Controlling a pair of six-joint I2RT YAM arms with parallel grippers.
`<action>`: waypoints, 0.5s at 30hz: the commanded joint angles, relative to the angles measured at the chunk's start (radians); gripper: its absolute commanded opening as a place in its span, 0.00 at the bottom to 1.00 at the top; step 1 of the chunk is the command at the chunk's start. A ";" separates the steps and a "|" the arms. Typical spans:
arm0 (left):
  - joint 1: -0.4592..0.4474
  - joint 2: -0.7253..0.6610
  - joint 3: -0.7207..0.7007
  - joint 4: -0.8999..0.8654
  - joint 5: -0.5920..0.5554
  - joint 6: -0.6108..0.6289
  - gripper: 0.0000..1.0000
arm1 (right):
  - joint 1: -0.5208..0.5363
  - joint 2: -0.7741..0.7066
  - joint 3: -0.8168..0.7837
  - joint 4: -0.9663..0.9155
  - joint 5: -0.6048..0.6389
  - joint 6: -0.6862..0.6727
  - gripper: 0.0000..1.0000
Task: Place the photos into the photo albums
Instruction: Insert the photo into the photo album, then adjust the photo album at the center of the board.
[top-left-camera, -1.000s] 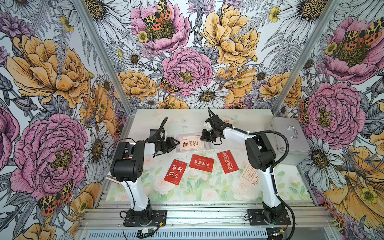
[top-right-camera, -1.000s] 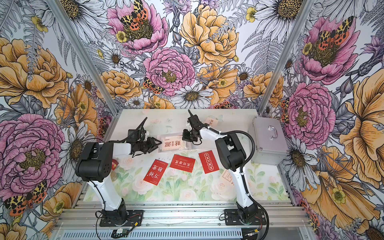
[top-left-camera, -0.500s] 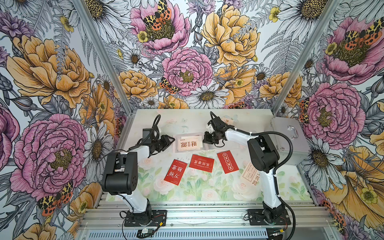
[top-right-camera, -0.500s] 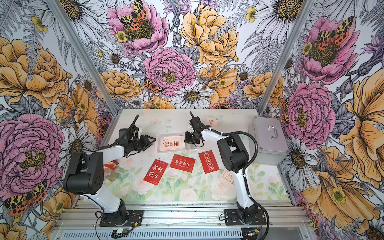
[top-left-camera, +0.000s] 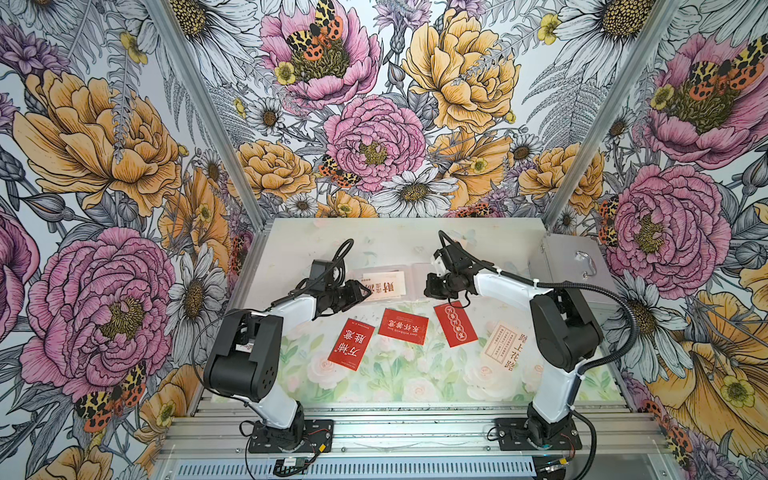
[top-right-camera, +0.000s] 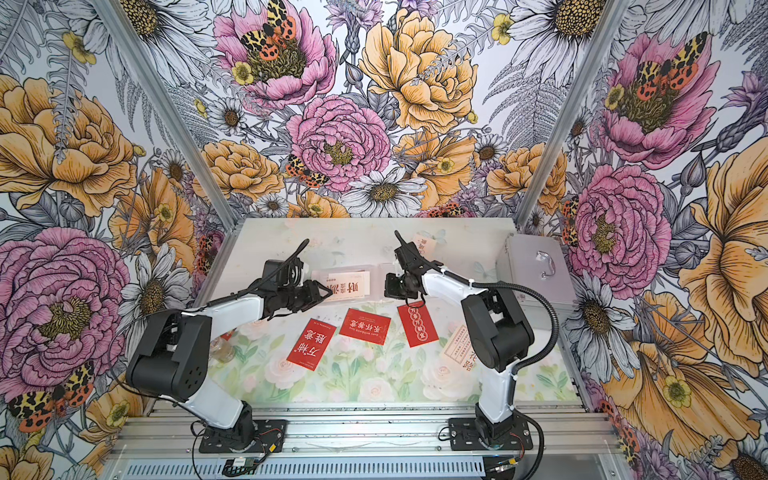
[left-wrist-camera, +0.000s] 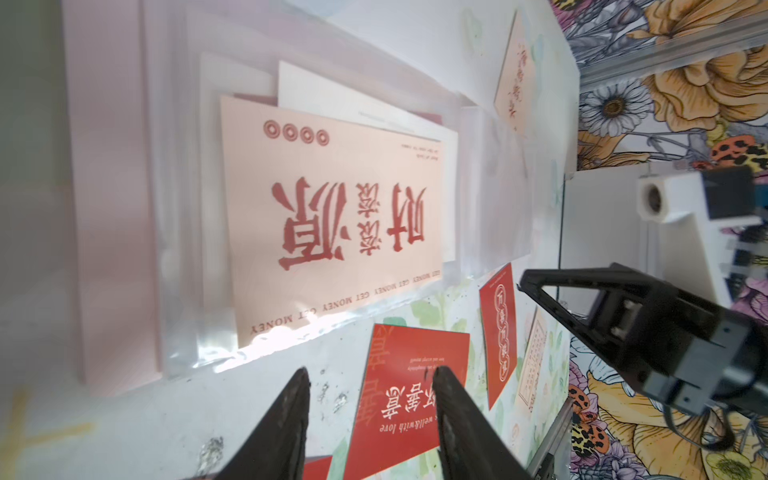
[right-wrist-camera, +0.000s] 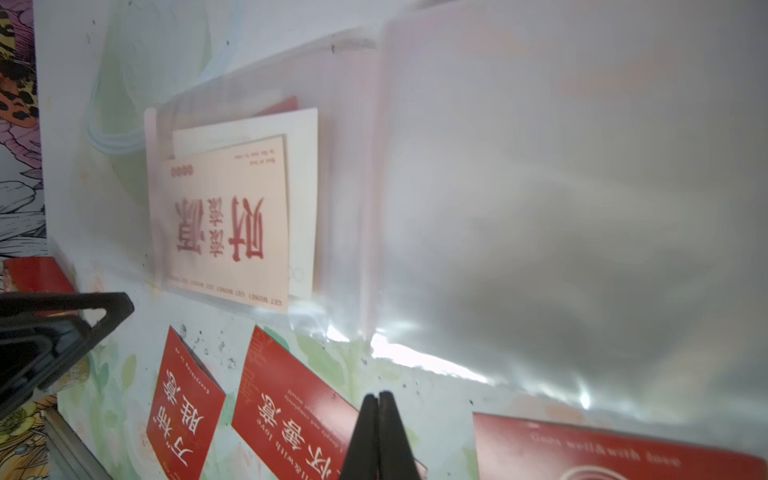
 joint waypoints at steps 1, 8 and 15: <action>-0.012 0.024 0.013 0.010 -0.037 0.017 0.50 | -0.002 -0.087 -0.080 0.000 0.038 -0.021 0.06; -0.010 0.084 0.024 0.019 -0.048 0.026 0.50 | -0.028 -0.194 -0.234 -0.001 0.083 -0.014 0.07; 0.009 0.134 0.052 0.040 -0.030 0.020 0.50 | -0.082 -0.280 -0.328 0.013 0.157 0.002 0.07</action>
